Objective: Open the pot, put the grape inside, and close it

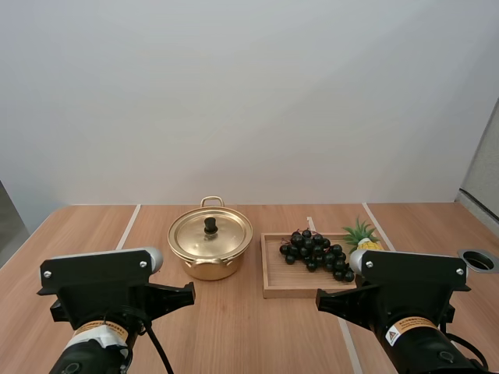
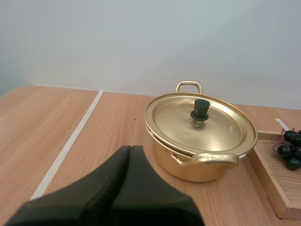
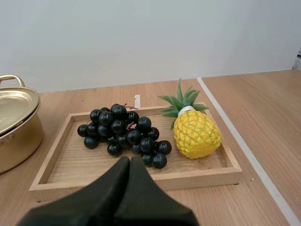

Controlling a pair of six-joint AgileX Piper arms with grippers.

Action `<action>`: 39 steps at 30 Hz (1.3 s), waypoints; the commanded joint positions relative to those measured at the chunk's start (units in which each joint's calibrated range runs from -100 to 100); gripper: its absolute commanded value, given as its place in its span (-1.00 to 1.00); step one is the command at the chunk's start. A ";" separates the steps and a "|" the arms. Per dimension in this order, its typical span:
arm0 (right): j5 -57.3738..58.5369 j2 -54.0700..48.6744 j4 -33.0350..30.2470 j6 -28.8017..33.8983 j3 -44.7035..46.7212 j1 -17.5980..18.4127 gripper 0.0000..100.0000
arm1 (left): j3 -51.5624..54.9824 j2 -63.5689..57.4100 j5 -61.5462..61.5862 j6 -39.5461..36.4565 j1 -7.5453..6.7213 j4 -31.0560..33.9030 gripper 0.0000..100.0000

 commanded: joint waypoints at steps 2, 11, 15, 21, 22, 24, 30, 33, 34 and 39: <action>-1.26 -0.30 -0.06 -0.09 0.12 -0.22 -1.00 | 0.11 -0.24 0.06 -0.58 0.10 -0.46 -1.00; -1.26 -0.30 -0.06 -0.09 0.12 -0.22 -1.00 | 0.11 -0.24 0.06 -0.58 0.10 -0.46 -1.00; -1.26 -0.30 -0.06 -0.09 0.12 -0.22 -1.00 | 0.11 -0.24 0.06 -0.58 0.10 -0.46 -1.00; -2.07 -0.30 0.40 -0.09 0.12 -0.22 -1.00 | 0.11 -0.24 0.06 -0.58 0.10 -0.46 -1.00; -3.43 -0.30 0.40 -0.09 0.12 -0.22 -1.00 | 0.11 -0.24 -0.14 -0.58 0.10 -0.46 -1.00; -8.27 -0.30 0.04 -0.09 0.12 -0.22 -1.00 | 0.11 -0.24 -0.15 -0.58 0.10 -0.46 -1.00; -8.78 -0.30 -0.10 -0.09 -6.01 -0.22 -1.00 | -8.61 -0.24 -0.15 -0.28 0.10 -0.17 -1.00; -7.62 -0.30 -0.10 -0.09 -12.07 -0.22 -1.00 | -15.30 -0.24 -0.15 0.26 0.10 0.56 -1.00; -7.46 -0.30 -0.10 -0.09 -14.17 -0.22 -1.00 | -17.65 -0.24 -0.15 0.99 0.10 0.56 -1.00; -7.62 -0.30 -0.10 -0.09 -24.11 -0.22 -1.00 | -28.38 -0.24 -0.15 4.78 0.10 0.56 -1.00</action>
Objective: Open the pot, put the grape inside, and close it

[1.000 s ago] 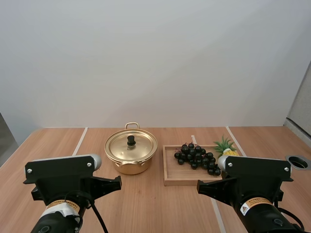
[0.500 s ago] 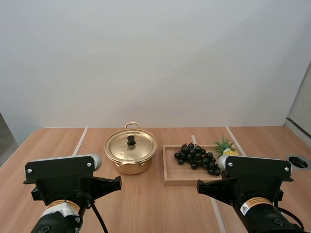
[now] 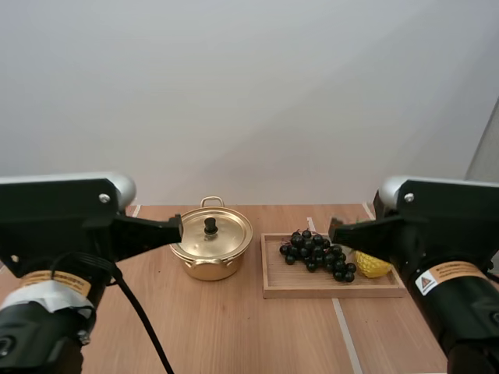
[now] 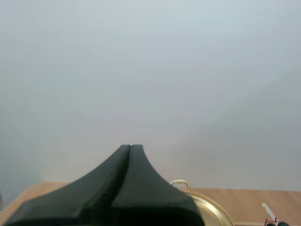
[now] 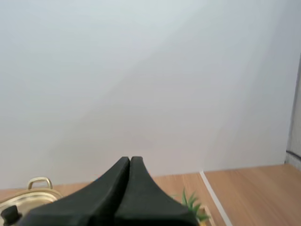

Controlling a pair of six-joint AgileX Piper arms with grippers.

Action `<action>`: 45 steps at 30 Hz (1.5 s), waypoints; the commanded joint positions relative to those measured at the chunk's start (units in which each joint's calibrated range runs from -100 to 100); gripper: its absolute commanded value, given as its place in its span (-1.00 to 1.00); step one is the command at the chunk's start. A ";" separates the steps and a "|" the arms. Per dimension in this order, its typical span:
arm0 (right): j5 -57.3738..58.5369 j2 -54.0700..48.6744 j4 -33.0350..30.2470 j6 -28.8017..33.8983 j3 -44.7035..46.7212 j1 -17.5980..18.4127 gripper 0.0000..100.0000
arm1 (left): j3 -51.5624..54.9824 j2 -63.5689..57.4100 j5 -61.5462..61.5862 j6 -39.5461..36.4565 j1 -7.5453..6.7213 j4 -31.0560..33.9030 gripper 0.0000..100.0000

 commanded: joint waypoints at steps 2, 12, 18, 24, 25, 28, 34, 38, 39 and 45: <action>-0.78 -0.16 -0.22 -0.09 -7.15 -0.22 -1.00 | -8.51 -0.11 -0.47 4.02 0.10 0.56 -1.00; 1.77 -0.16 -1.10 -0.19 -18.95 -0.22 -1.00 | -20.48 -0.11 11.81 6.88 0.10 0.56 -1.00; 1.06 2.20 -5.47 -0.29 -23.46 -0.22 -1.00 | -22.01 3.66 10.03 6.88 0.10 0.56 -1.00; 4.93 13.68 -6.77 -0.29 -32.02 -0.22 -1.00 | -25.52 16.32 2.75 6.78 0.10 0.56 -1.00; 5.84 16.17 -6.77 -0.29 -33.79 -0.22 -1.00 | -26.71 18.73 1.81 6.78 0.10 0.56 -1.00; 9.73 24.05 -6.77 -0.29 -39.13 -0.22 -1.00 | -30.69 25.69 -0.15 6.78 0.10 0.56 -1.00; 13.01 37.34 -6.64 -0.29 -48.06 -0.22 -1.00 | -40.84 39.80 -0.15 6.87 0.10 0.56 -1.00; 12.85 43.99 -6.64 -0.08 -52.47 -0.22 -1.00 | -46.21 47.39 0.02 6.87 0.10 0.56 -1.00; 12.85 45.26 -6.64 -0.08 -53.16 -0.22 -1.00 | -47.29 48.88 0.02 6.87 0.10 0.56 -1.00; 12.27 47.40 -6.64 -0.08 -53.62 -0.22 -1.00 | -50.07 52.31 0.02 6.29 0.10 0.56 -0.84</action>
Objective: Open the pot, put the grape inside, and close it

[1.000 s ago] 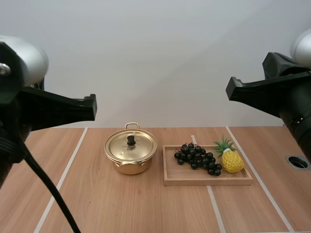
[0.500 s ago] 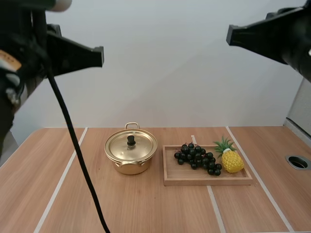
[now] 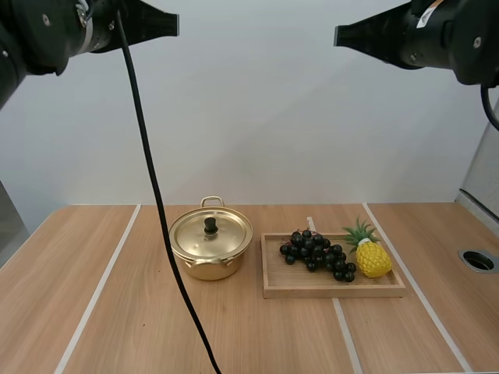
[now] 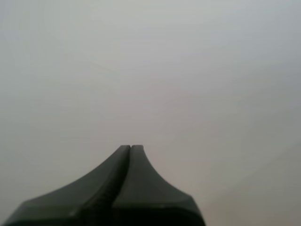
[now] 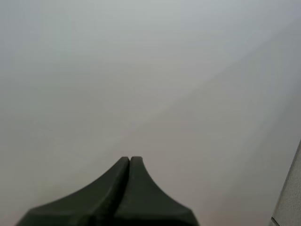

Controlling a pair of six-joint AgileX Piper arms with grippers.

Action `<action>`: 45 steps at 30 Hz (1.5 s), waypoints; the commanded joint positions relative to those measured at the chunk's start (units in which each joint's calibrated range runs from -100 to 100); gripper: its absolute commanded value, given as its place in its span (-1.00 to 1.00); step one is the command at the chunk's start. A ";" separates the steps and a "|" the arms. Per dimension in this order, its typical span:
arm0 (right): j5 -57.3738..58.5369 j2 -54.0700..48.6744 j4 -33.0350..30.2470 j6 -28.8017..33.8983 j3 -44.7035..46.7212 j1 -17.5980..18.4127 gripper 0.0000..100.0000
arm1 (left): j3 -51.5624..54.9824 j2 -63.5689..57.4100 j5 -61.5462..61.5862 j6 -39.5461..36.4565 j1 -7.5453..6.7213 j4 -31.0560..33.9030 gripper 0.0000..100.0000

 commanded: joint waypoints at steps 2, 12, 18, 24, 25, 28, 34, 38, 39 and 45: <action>-0.44 -0.69 -0.36 -0.04 -1.03 -0.22 -1.00 | -0.99 0.14 -0.82 -1.64 0.10 0.46 -0.63; 10.17 -1.41 -0.36 -0.04 -1.17 -0.22 1.00 | -1.46 0.09 5.02 -0.22 0.10 0.46 1.00; 15.67 -1.41 -0.47 -0.81 -1.17 -0.22 1.00 | -1.46 0.09 8.45 7.76 0.10 0.32 1.00; 24.48 -2.07 0.54 -16.59 -1.17 -0.22 1.00 | -1.46 0.33 11.03 15.61 0.10 -1.22 1.00; 27.06 -2.07 1.84 -19.24 -1.17 -0.22 1.00 | -1.46 0.47 12.16 17.68 0.10 -2.21 1.00; 37.48 -2.07 8.54 -27.52 -1.17 -0.22 1.00 | -1.46 2.04 17.86 26.15 0.10 -6.23 1.00; 53.78 -2.07 15.19 -36.95 -1.17 -0.22 1.00 | -2.04 7.32 33.53 40.07 0.03 -13.57 1.00; 61.72 -2.07 15.19 -41.00 -1.17 -0.22 1.00 | -2.04 10.90 41.95 48.77 0.03 -14.67 1.00; 61.72 -2.07 15.19 -41.81 -1.17 -0.22 1.00 | -2.04 11.54 43.83 50.31 0.03 -14.67 1.00; 61.72 -2.07 15.08 -45.48 -1.17 -0.22 1.00 | -2.04 15.74 55.70 61.31 -0.15 -15.29 1.00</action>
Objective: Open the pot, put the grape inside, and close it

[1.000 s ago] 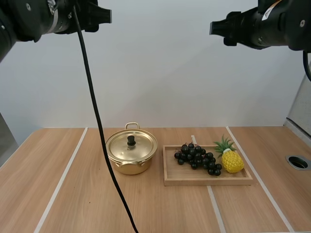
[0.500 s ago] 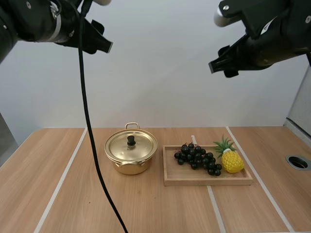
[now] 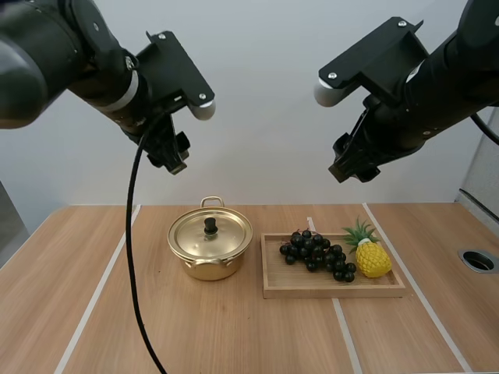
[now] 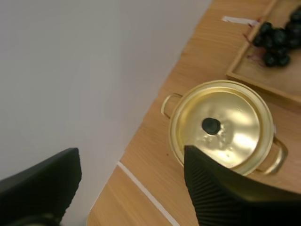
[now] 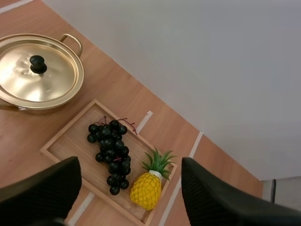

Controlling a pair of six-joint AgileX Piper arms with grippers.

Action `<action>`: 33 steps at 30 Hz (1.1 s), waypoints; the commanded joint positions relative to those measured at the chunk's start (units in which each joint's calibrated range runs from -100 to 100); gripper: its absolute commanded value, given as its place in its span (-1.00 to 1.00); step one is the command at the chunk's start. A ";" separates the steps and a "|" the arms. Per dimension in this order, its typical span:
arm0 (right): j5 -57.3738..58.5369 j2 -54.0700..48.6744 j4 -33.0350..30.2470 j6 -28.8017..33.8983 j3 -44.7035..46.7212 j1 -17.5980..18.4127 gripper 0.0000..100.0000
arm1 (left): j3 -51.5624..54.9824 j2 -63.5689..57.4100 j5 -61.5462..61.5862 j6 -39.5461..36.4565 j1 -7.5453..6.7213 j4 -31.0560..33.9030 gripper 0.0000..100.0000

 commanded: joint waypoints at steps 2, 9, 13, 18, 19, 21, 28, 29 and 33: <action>0.59 -0.67 -0.64 -1.56 -0.38 -0.18 1.00 | -0.52 2.49 6.98 6.83 -0.15 -2.89 1.00; 0.59 -0.67 -1.01 -1.84 -0.38 -0.18 1.00 | -0.52 10.14 11.58 11.22 -0.15 -3.36 1.00; 0.59 -0.67 -0.76 -1.84 -0.38 -0.18 1.00 | -2.73 15.49 14.34 11.52 -0.15 -3.36 1.00; 0.59 -0.67 1.41 -1.84 -0.38 -0.18 1.00 | -10.06 23.52 15.60 11.19 -0.15 -3.71 1.00; 0.59 -0.67 2.16 -1.84 -0.38 -0.18 1.00 | -11.55 25.02 15.60 11.19 -0.15 -3.71 1.00; 0.59 -0.67 3.07 -1.84 -0.38 -0.18 1.00 | -14.10 27.74 15.60 11.19 -0.15 -3.71 1.00; 0.59 -0.67 2.40 -1.84 -0.38 -0.18 1.00 | -20.29 35.89 15.60 10.88 -2.21 -0.74 1.00; 0.59 -0.67 2.19 -1.84 -0.38 -0.18 1.00 | -20.63 36.76 15.60 10.88 -2.77 0.39 1.00; 0.59 -0.67 -1.32 -1.84 -0.38 -0.18 1.00 | -20.84 39.61 15.60 10.64 -4.67 4.31 1.00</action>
